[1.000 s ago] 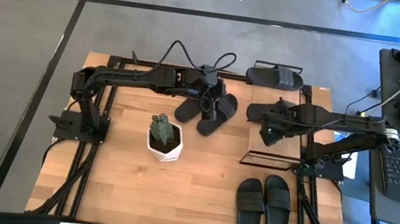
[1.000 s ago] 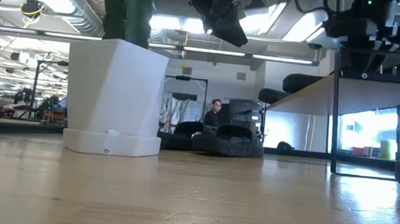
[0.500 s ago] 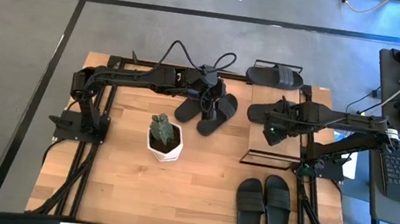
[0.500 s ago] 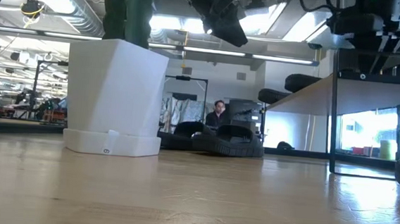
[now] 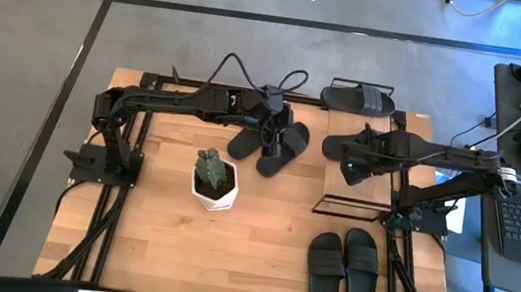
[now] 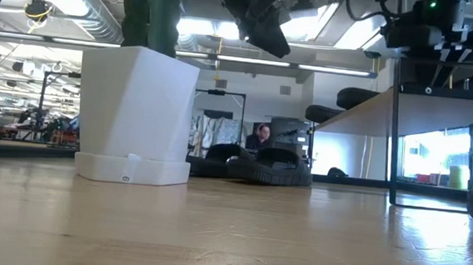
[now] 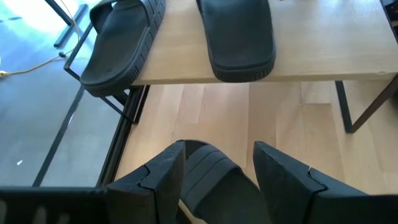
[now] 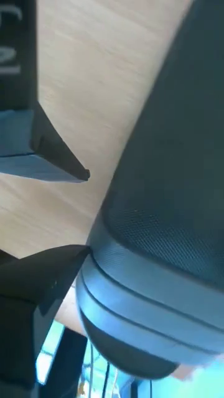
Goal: Pick and place slides into the shelf
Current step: Put the black slide on the shelf
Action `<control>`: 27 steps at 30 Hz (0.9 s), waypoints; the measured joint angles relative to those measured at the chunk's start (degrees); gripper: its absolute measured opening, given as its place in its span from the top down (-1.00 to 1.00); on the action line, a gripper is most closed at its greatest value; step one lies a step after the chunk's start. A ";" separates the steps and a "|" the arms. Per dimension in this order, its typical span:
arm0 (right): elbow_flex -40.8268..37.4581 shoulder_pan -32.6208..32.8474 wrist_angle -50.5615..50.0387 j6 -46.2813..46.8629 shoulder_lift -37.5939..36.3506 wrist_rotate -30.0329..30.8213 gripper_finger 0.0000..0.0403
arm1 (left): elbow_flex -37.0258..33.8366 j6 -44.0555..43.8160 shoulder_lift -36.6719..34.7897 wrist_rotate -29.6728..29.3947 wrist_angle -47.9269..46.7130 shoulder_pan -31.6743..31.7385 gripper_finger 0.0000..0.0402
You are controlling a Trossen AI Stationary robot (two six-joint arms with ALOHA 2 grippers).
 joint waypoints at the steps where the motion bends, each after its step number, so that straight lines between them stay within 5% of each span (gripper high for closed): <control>1: 0.00 -0.42 0.16 -0.17 0.38 0.65 0.12 | 0.00 -0.05 0.00 -0.01 0.03 0.00 0.09; 19: -0.02 -7.56 6.67 -3.25 4.45 7.96 0.12 | 0.00 -0.18 0.00 -0.01 0.07 0.00 0.09; 27: -0.02 -7.54 7.14 -6.06 4.29 1.77 0.12 | 0.00 -0.17 0.00 0.00 -0.07 0.00 0.09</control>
